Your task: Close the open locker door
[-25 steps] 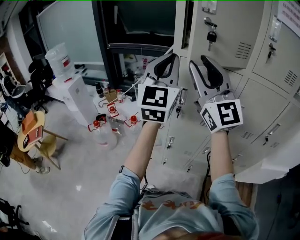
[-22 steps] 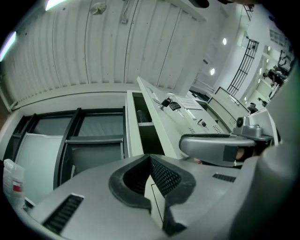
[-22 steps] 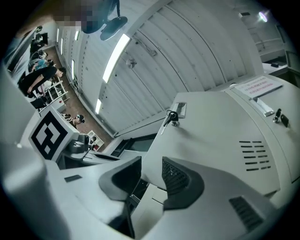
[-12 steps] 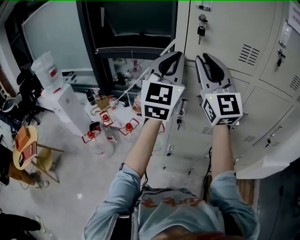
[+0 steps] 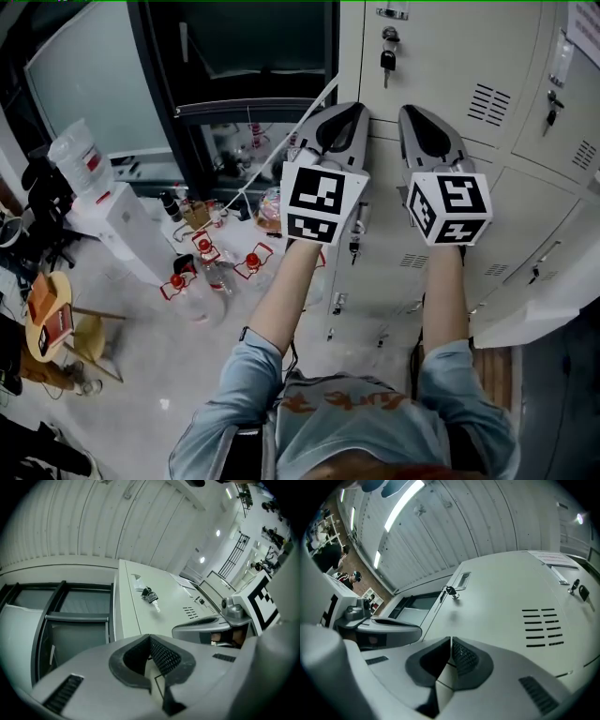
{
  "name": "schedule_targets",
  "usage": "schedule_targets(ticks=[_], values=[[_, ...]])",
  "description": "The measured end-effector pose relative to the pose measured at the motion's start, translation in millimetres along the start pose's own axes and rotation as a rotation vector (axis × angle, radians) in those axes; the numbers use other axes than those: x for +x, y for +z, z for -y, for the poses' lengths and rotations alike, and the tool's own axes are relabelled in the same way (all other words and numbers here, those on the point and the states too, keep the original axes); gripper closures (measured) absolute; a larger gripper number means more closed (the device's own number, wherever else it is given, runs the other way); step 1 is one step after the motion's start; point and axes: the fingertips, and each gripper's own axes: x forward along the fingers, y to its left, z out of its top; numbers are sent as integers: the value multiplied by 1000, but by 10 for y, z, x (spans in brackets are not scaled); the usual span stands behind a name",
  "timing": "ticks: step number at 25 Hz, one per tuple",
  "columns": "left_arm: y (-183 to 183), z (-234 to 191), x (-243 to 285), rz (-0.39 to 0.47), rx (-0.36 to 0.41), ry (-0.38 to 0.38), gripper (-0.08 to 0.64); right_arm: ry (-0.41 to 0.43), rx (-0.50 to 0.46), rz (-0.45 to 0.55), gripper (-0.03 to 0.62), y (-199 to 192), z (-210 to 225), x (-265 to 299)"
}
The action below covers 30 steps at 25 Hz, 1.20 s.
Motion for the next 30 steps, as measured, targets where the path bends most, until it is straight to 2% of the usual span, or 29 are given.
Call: schedule_targets(ticks=[3, 9, 21, 30], values=[[-16, 22, -29, -9, -11, -1, 541, 3, 4, -1, 555, 3, -13, -8], [-100, 146, -110, -35, -43, 6, 541, 61, 16, 44, 555, -33, -81, -216], [-461, 734, -403, -97, -160, 18, 541, 74, 61, -21, 554, -426, 87, -941], [-870, 1314, -750, -194, -228, 31, 541, 46, 121, -91, 554, -897, 178, -1591]])
